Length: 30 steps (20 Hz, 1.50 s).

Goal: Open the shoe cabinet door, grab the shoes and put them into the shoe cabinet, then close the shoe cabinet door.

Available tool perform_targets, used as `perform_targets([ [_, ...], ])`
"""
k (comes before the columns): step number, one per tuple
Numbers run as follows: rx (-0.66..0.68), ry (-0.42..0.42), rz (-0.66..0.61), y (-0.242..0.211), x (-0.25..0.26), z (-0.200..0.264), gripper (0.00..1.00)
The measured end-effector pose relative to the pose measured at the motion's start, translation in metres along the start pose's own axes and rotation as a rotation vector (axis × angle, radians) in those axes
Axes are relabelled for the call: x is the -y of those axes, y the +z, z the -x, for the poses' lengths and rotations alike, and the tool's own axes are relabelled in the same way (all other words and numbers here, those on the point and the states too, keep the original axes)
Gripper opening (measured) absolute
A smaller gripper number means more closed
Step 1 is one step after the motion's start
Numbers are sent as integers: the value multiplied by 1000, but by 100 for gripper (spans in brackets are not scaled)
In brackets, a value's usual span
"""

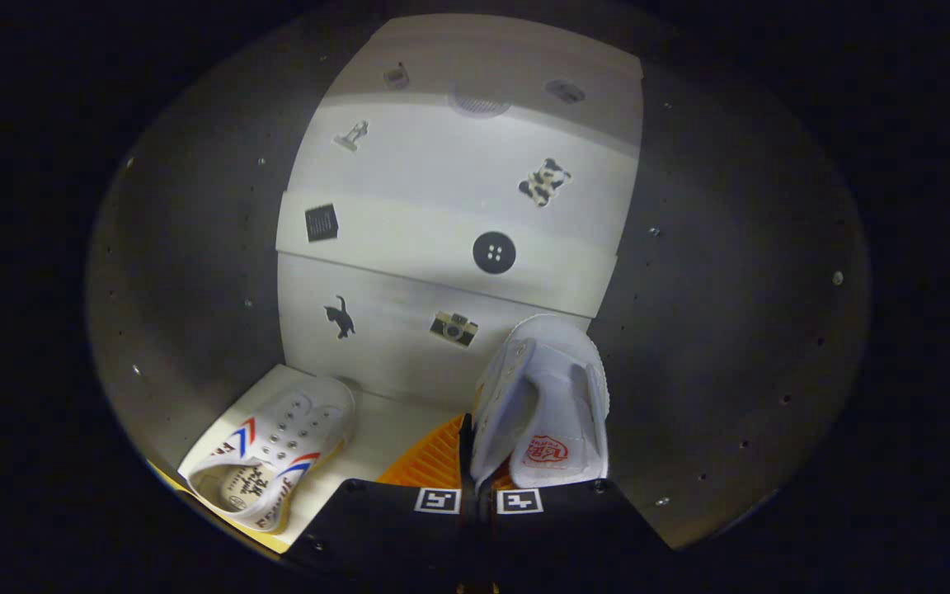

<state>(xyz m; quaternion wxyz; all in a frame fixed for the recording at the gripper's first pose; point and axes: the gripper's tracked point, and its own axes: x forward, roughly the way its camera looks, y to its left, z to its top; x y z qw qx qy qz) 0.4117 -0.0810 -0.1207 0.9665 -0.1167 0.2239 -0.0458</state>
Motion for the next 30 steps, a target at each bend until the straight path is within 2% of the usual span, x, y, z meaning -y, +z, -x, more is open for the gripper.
perform_targets([
  [3, -81, 61, -23, -24, -14, -18, 2],
  [8, -113, 78, -49, -35, -21, -32, 6],
  [10, -146, 112, -112, -45, -29, -32, 16],
  [12, -134, 103, -156, -42, -25, -30, 19],
  [14, -131, 136, -182, -43, -32, -19, 29],
  [15, -127, 144, -193, -43, -35, -14, 38],
  [22, -12, 108, -164, -36, -37, 60, 99],
  [27, 126, 124, -156, -29, -43, 158, 98],
  [30, 208, 166, -174, -32, -50, 226, 98],
])
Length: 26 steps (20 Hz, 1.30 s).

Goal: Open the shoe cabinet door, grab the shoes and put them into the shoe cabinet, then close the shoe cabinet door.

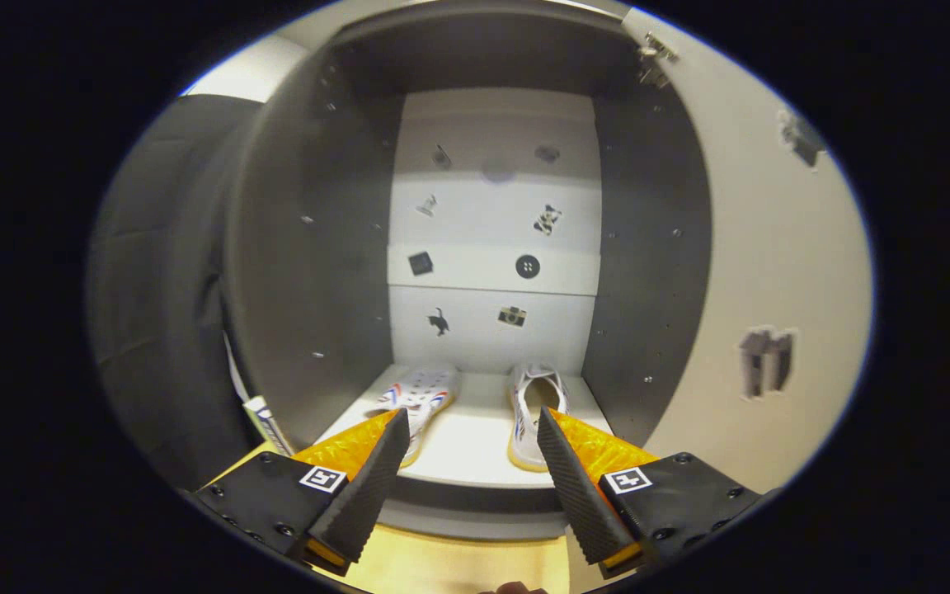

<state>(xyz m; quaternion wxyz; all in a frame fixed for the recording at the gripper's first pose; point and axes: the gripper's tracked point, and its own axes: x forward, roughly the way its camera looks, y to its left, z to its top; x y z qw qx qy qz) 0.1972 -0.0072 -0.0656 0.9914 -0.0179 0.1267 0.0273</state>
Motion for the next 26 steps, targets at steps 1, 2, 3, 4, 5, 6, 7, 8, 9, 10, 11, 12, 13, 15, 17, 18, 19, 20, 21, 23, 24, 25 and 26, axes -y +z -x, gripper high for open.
perform_targets([
  [1, 28, 13, 12, 2, -5, 24, 98],
  [2, 57, 38, 21, 2, -14, 50, 98],
  [3, 82, 65, 27, 1, -25, 76, 98],
  [4, 101, 93, 32, -2, -34, 102, 98],
  [5, 119, 106, 35, -5, -41, 125, 98],
  [6, 140, 124, 35, -7, -47, 146, 98],
  [7, 158, 129, 35, -10, -51, 164, 98],
  [8, 171, 140, 37, -15, -56, 182, 98],
  [9, 170, 147, 31, -21, -59, 195, 97],
  [10, 150, 157, 20, -31, -61, 210, 97],
  [11, 130, 156, -1, -40, -59, 226, 98],
  [12, 124, 146, -16, -44, -54, 240, 98],
  [13, 127, 126, -28, -45, -45, 253, 98],
  [15, 135, 68, -24, -50, -20, 278, 98],
  [17, 120, 13, -36, -57, 9, 305, 98],
  [18, 110, -11, -53, -60, 24, 314, 98],
  [19, 102, -36, -69, -61, 41, 323, 97],
  [20, 99, -60, -75, -61, 58, 331, 97],
  [21, 104, -86, -77, -62, 77, 339, 97],
  [23, 140, -117, -72, -54, 111, 356, 97],
  [24, 164, -127, -67, -50, 128, 362, 97],
  [25, 181, -141, -63, -47, 148, 365, 97],
  [26, 182, -154, -69, -47, 169, 367, 97],
])
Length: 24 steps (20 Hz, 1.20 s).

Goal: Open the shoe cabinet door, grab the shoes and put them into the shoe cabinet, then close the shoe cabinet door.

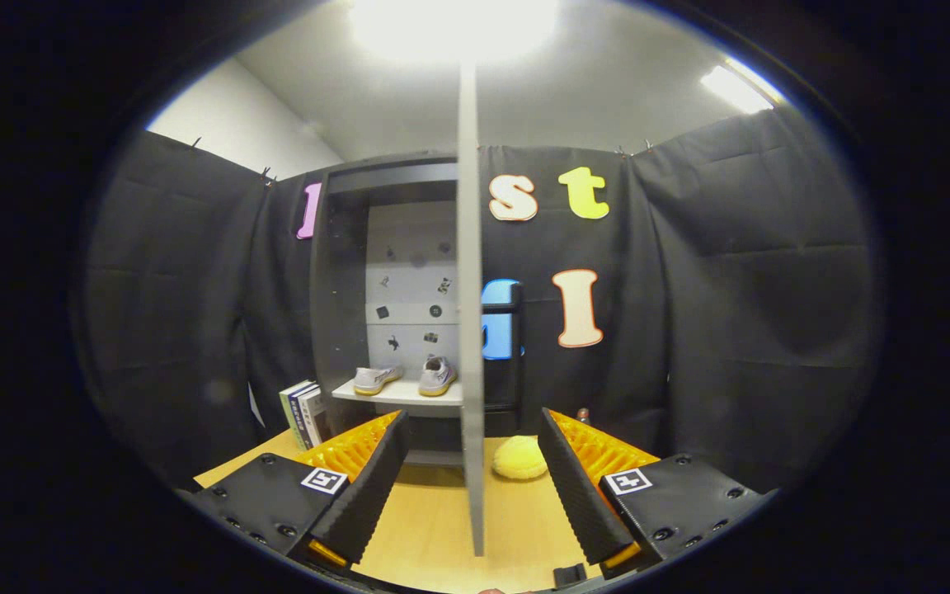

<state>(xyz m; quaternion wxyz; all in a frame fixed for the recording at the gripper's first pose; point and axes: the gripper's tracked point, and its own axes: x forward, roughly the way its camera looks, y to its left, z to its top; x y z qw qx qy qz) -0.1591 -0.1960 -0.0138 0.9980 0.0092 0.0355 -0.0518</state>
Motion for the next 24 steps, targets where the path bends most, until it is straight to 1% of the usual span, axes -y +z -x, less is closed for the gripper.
perform_targets([
  [3, -15, -5, -45, 2, 51, -15, 97],
  [5, 12, -12, -39, 7, 84, -31, 97],
  [7, 3, 6, -39, -1, 101, -49, 96],
  [9, 2, 34, -68, -1, 112, -69, 97],
  [12, 7, 91, -100, 5, 110, -96, 97],
  [14, 14, 140, -107, 11, 105, -106, 97],
  [15, 14, 150, -101, 13, 101, -111, 97],
  [18, 38, 162, -86, 23, 88, -115, 97],
  [22, 19, 160, -44, 21, 70, -118, 97],
  [24, 29, 118, -16, 25, 72, -116, 95],
])
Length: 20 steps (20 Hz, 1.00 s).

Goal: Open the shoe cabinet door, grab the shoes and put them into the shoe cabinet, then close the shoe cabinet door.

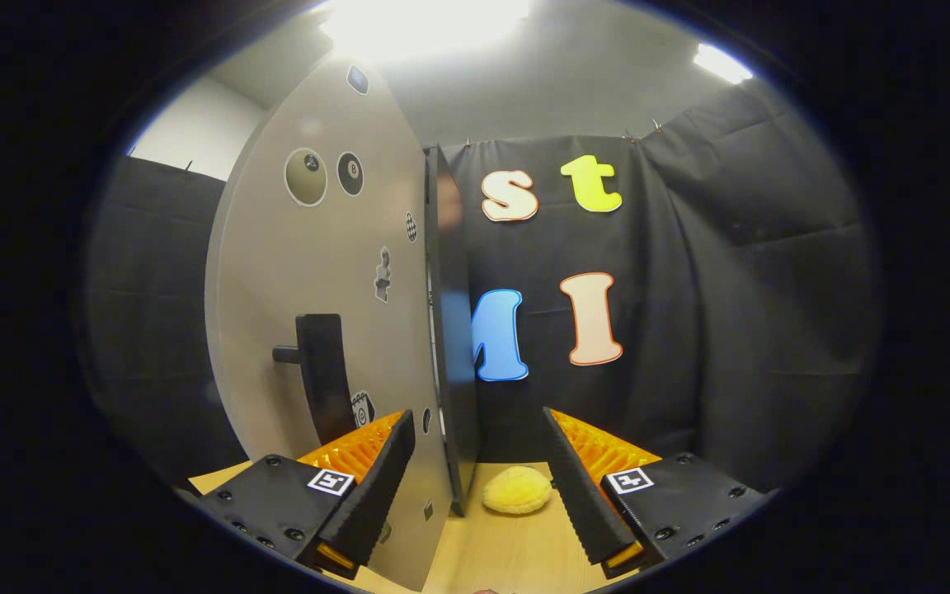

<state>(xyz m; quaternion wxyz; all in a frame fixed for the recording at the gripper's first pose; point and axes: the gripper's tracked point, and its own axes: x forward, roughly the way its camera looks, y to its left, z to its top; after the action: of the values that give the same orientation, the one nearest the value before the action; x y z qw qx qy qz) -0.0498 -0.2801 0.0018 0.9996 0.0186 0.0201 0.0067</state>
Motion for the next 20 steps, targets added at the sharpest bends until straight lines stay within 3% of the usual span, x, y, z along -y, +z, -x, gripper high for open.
perform_targets([
  [4, 2, -90, 14, 0, 1, 5, 94],
  [7, -18, -112, -5, -4, -6, 5, 95],
  [20, -58, -11, 44, -16, -146, -11, 95],
])
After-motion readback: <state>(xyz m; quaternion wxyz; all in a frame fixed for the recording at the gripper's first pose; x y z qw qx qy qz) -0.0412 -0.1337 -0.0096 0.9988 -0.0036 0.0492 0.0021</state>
